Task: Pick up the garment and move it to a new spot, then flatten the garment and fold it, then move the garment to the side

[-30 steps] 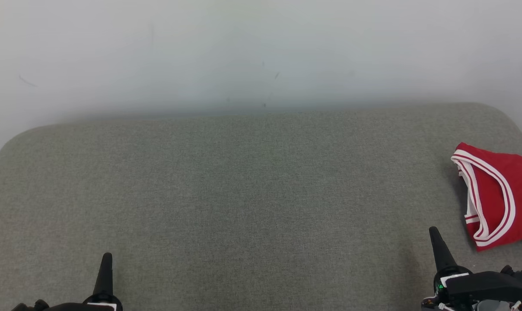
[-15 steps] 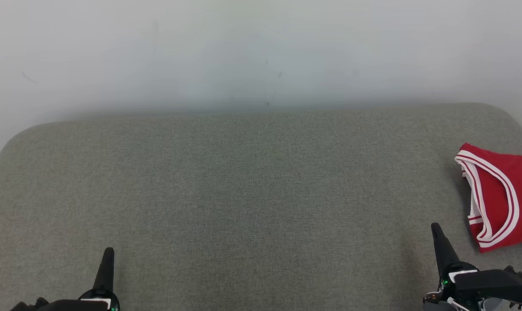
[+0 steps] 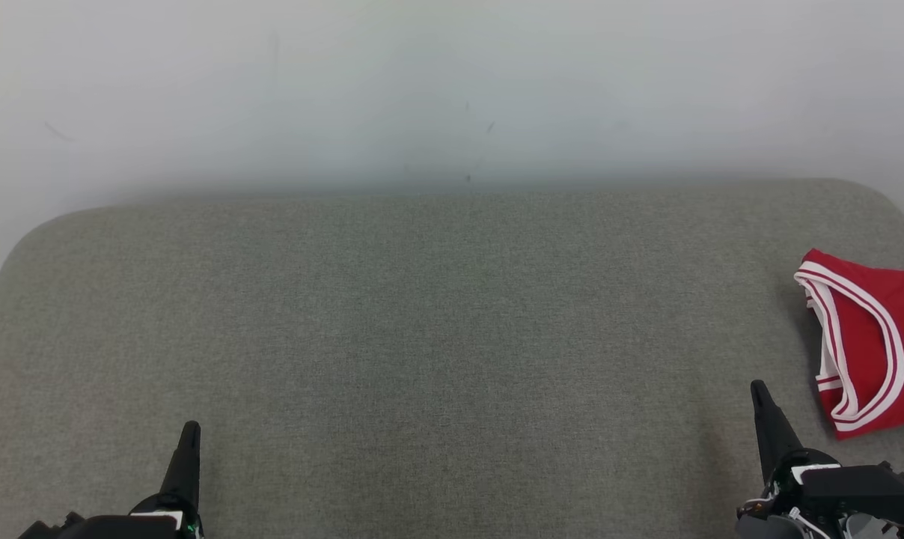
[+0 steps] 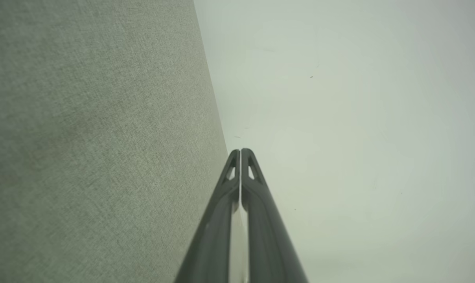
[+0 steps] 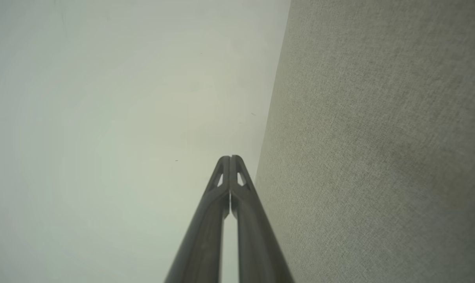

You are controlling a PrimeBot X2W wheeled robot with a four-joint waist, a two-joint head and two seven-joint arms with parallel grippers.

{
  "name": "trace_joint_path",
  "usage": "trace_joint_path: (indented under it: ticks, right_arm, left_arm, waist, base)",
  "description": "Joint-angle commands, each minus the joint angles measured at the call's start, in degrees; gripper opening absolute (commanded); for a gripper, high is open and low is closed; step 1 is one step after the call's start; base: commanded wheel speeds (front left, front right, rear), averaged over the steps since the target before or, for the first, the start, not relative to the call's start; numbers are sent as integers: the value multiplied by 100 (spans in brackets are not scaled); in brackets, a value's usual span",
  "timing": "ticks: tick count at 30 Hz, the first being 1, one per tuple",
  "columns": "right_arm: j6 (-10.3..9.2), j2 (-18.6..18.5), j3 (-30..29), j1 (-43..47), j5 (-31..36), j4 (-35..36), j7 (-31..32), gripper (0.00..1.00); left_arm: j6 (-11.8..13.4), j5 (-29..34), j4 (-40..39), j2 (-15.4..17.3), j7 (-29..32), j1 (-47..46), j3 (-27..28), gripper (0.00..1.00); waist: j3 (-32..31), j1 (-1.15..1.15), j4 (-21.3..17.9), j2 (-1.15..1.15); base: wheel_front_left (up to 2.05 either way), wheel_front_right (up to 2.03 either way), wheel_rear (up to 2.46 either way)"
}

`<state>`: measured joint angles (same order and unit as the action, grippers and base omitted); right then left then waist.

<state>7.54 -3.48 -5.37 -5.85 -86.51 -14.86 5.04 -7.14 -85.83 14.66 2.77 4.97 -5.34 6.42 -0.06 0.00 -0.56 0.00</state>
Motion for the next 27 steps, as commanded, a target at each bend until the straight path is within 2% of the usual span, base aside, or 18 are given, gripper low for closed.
trace_joint_path:
  ticks: [1,16,27]
  right_arm:
    - [-9,24,-35,-46,-139,39,39,0]
    - [-10,75,-141,-54,-622,101,171,0]
    - [-10,70,-132,-51,-593,95,170,0]
  left_arm:
    - [-45,-166,-41,18,42,-93,18,0]
    - [-44,-691,-76,17,177,-121,22,0]
    - [-44,-672,-73,17,171,-117,21,0]
  waist:
    - [3,0,8,0]
    - [24,0,56,0]
    - [24,0,56,0]
  base:
    - [0,0,0]
    - [0,0,0]
    - [0,0,0]
